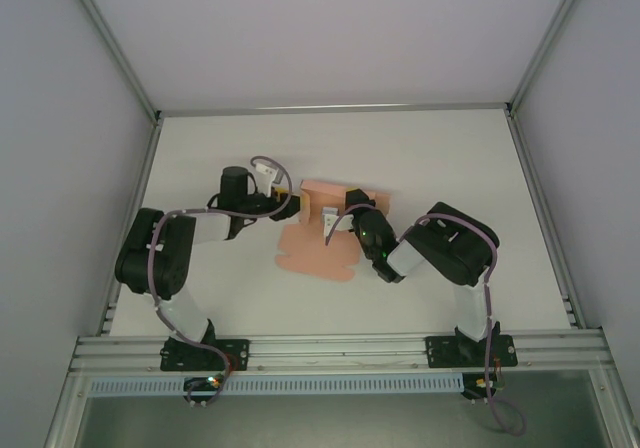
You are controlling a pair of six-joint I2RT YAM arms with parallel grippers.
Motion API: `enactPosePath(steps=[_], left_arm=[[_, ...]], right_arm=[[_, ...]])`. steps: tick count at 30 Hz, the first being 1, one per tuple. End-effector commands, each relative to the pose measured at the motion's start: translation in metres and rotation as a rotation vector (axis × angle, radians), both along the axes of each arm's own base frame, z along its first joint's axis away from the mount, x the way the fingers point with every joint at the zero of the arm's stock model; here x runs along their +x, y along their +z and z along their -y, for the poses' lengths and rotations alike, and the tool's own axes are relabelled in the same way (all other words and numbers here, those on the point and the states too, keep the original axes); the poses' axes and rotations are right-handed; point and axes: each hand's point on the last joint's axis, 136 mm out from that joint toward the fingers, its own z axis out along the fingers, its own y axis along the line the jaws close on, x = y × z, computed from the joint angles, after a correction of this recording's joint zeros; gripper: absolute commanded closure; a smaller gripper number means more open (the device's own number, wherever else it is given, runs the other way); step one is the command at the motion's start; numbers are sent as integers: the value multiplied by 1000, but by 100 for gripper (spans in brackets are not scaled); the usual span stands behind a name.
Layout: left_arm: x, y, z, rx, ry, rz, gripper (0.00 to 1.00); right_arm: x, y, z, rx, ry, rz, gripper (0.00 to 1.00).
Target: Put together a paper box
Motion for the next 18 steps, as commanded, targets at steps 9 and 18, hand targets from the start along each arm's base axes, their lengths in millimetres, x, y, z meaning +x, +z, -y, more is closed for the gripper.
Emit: enactPosePath(steps=[9, 18], left_arm=[[-34, -1, 20, 17, -206, -51, 46], [-17, -16, 23, 107, -196, -44, 52]], right_arm=[[-5, -17, -14, -53, 58, -38, 99], [-5, -12, -21, -55, 72, -31, 99]])
